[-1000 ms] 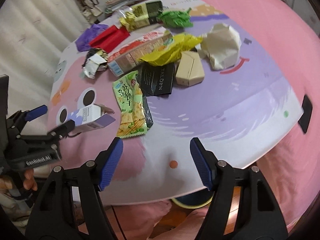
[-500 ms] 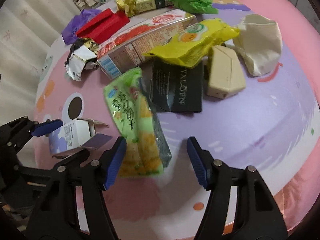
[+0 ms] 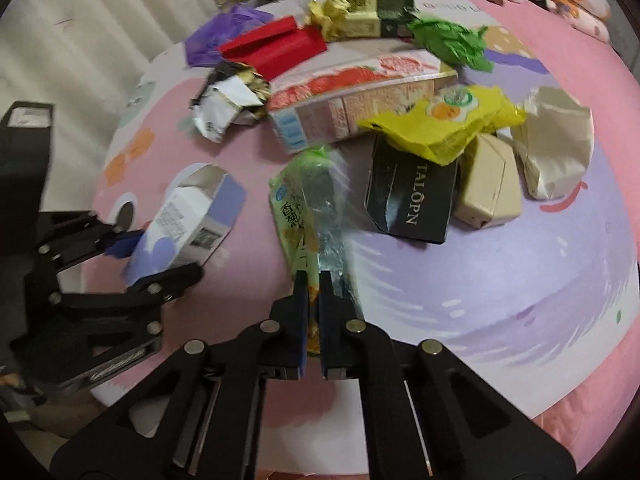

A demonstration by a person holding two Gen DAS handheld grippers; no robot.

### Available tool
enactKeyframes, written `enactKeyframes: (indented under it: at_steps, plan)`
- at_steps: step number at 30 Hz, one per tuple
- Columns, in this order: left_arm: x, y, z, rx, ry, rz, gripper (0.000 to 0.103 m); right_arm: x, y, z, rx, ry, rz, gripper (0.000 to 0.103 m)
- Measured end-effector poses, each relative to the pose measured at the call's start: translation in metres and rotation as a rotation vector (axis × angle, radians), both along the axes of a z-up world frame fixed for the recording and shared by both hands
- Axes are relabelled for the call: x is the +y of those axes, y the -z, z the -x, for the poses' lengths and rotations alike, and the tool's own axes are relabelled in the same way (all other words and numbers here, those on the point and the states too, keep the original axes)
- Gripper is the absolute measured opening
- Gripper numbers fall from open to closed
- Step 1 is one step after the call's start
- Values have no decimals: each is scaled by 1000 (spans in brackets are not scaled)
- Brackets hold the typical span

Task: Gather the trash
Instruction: 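Carry both items over the bin and open both tools to drop them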

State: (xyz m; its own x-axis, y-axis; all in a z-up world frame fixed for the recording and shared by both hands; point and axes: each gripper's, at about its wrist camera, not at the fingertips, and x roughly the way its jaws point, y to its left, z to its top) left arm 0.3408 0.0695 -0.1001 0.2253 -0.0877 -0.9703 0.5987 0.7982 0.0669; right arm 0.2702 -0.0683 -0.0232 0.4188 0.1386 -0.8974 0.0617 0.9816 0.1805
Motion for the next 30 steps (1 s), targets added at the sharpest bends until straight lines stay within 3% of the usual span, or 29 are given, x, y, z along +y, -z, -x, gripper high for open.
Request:
enactKeyframes:
  at_steps: [12,19,23,30]
  plan:
    - [-13,-63,45,-74,-288,92,35,-39,-60,55,-100,-212,-107,1]
    - [-48,-88,151,-175,-472,153,35,-87,-69,123,-96,-357,-123,1]
    - [-72,-84,214,-176,-533,164,35,-117,-60,166,-67,-394,-136,1]
    - [-107,-47,297,-90,-479,85,35,-154,-20,230,29,-370,-163,1]
